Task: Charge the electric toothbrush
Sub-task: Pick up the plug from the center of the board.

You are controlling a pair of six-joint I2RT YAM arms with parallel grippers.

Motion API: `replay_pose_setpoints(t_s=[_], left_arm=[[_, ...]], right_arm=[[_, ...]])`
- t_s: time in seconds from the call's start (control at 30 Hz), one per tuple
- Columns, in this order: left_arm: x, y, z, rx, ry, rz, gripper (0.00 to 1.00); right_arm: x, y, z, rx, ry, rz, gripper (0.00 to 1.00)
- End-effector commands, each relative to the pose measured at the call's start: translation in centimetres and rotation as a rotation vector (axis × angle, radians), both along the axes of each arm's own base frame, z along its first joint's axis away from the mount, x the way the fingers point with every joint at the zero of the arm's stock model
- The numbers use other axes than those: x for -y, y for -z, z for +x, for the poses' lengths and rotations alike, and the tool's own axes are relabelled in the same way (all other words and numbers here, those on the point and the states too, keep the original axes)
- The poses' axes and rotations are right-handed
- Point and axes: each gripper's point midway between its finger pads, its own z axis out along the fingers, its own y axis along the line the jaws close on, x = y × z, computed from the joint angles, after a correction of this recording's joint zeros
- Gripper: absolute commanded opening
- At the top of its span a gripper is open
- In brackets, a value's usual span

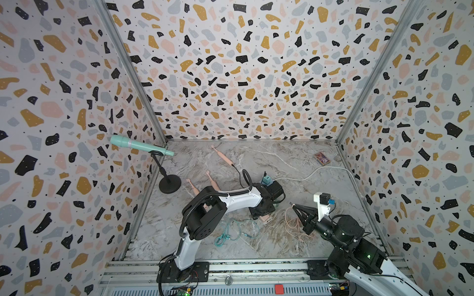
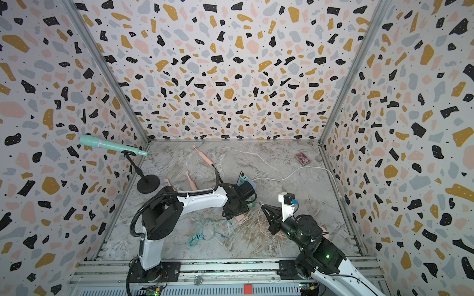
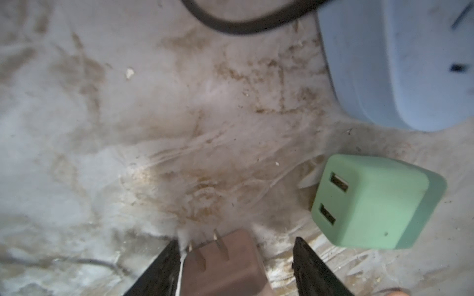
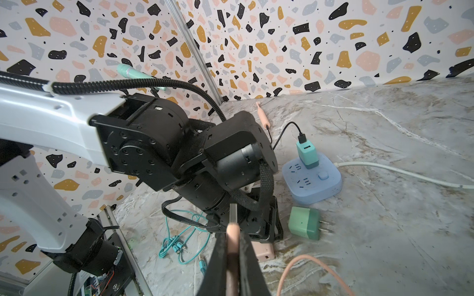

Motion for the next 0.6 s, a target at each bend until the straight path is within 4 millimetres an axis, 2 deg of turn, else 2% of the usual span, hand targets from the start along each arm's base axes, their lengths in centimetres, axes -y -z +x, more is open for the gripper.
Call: replay_pose_setpoints(t_s=[0.0, 0.1, 0.3, 0.47, 0.57], left_arm=[[-1.74, 1.51, -1.68, -0.068, 0.028, 0.09, 0.72], [-1.85, 1.71, -1.81, -0.073, 0.037, 0.095, 0.72], [-1.43, 1.82, -1.53, -0.074, 0.062, 0.102, 0.59], [-1.52, 1.97, -1.54, -0.079, 0.091, 0.119, 0.57], [-1.67, 2.39, -1.84, -0.101, 0.121, 0.133, 0.48]], right_arm=[[0.28, -0.78, 0.01, 0.014, 0.012, 0.02, 0.0], [0.27, -0.77, 0.01, 0.016, 0.011, 0.019, 0.0], [0.24, -0.75, 0.02, 0.016, 0.011, 0.018, 0.0], [0.2, -0.68, -0.01, 0.013, 0.008, 0.018, 0.0], [0.15, -0.65, -0.02, 0.012, 0.005, 0.018, 0.0]])
